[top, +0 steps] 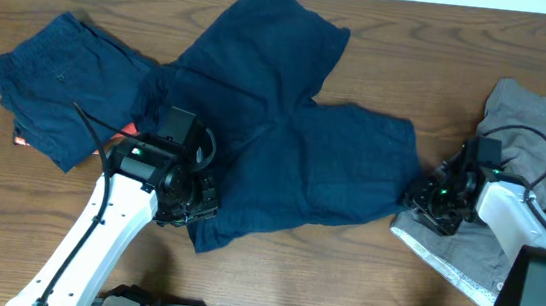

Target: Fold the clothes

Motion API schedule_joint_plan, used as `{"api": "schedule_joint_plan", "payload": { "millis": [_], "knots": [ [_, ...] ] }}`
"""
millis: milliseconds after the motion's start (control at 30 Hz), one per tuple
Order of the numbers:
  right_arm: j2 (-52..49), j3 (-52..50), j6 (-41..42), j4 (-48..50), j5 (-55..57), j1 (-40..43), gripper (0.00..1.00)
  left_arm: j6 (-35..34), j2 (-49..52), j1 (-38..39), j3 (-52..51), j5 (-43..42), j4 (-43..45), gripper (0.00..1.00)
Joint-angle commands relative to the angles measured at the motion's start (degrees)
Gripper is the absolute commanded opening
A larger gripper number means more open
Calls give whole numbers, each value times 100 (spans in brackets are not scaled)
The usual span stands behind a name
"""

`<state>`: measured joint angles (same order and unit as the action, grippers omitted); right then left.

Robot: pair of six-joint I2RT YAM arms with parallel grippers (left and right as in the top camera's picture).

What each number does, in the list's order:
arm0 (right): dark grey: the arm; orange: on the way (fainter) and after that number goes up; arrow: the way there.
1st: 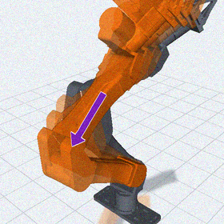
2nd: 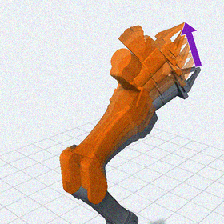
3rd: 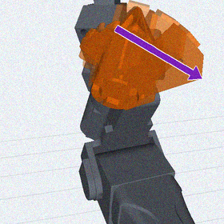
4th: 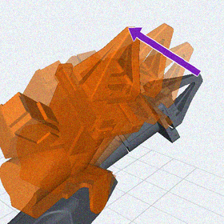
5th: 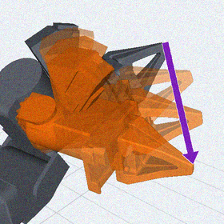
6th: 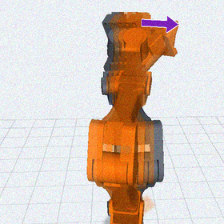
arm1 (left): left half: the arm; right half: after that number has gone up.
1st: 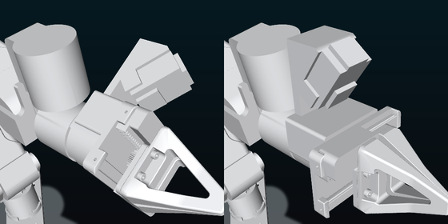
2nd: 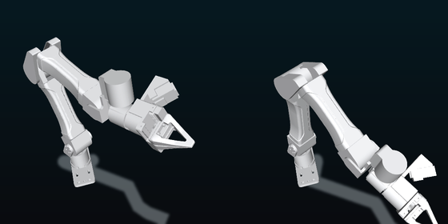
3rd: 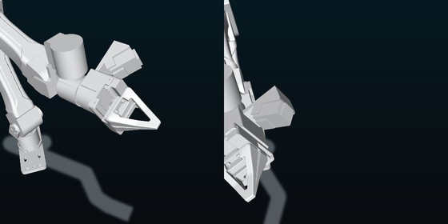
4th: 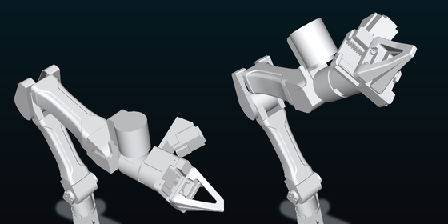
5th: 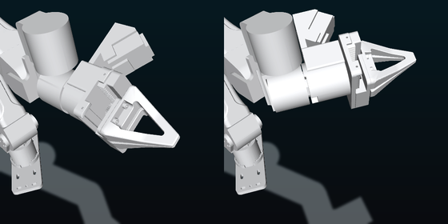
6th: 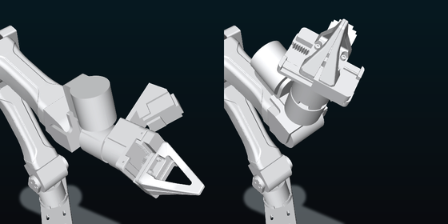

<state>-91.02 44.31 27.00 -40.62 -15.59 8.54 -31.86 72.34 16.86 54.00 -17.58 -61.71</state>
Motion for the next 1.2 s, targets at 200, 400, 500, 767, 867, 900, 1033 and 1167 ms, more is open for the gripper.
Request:
{"api": "schedule_joint_plan", "payload": {
  "millis": [200, 400, 500, 767, 867, 900, 1033, 1167],
  "knots": [
    [-111, -127, -92, -413, 1775, 1073, 99, 33, 28, -28, -33, 66, -170, 28],
    [-105, 74, -476, -538, 1091, 1818, 99, -326, 26, 57, -68, -164, -317, 39],
    [20, 361, -1010, -708, 396, 1810, 99, -946, 20, 238, -278, -160, -83, 40],
    [791, 769, -1709, -752, -415, 1526, 99, -3230, 22, 999, -1274, 205, 1027, 40],
    [984, 774, -1843, -763, -590, 1443, 99, -4100, 22, 1222, -1609, 533, 1294, 40],
    [999, 774, -1849, -787, -588, 1408, 99, -4376, 22, 1281, -1742, 577, 1436, 40],
    [997, 765, -1882, -804, -584, 1274, 99, -5007, 22, 1410, -2312, 636, 2105, 43],
    [997, 765, -1895, -831, -584, 1128, 99, -5187, 22, 1408, -2887, 693, 3016, 45]
  ]
}}
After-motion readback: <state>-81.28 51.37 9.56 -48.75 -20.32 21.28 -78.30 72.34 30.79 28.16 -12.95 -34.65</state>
